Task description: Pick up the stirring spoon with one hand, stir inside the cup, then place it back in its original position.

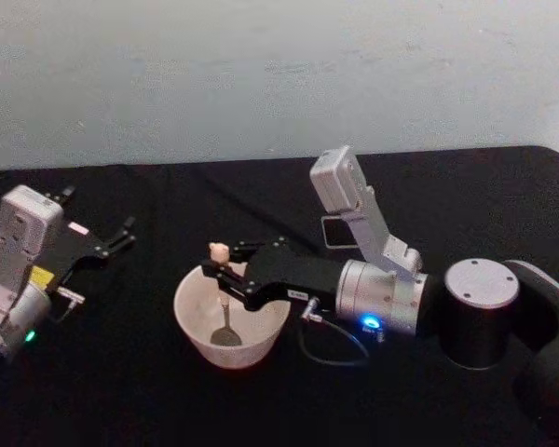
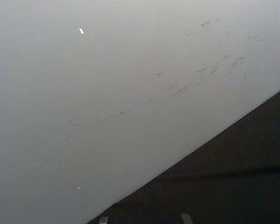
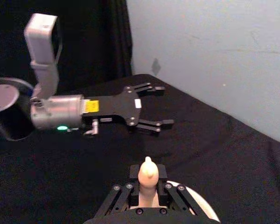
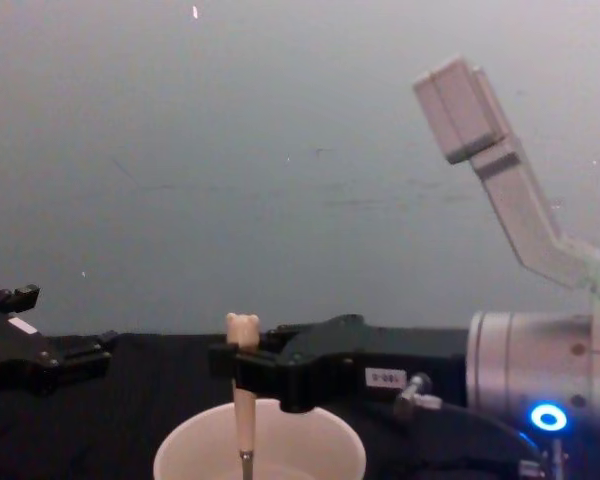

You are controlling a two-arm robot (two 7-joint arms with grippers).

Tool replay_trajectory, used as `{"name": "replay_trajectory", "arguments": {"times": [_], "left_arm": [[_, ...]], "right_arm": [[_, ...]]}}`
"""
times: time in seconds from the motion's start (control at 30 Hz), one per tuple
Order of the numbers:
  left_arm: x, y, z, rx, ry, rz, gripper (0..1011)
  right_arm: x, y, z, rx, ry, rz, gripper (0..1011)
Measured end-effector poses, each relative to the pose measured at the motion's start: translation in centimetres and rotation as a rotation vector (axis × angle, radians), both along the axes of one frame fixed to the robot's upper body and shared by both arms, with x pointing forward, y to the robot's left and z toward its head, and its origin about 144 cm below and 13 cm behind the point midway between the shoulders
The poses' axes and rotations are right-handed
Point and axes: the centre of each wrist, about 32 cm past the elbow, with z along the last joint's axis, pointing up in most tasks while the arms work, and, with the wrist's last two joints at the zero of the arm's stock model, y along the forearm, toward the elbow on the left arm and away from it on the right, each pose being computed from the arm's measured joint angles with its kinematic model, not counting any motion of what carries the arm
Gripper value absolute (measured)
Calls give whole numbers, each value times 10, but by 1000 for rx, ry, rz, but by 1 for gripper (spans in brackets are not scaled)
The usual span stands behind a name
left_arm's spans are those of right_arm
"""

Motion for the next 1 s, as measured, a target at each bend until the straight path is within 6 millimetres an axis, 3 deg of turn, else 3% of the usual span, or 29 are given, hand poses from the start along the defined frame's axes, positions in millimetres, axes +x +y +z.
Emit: {"name": "replay_trajectory", "arguments": {"times": [0.5, 1.0], "left_arm": [[0, 0, 0, 0, 0, 0, 1001], [0, 0, 0, 0, 0, 0, 1001]], "right_arm": [[19, -6, 4, 10, 7, -111, 212], [4, -37, 11, 6, 25, -112, 212]]}}
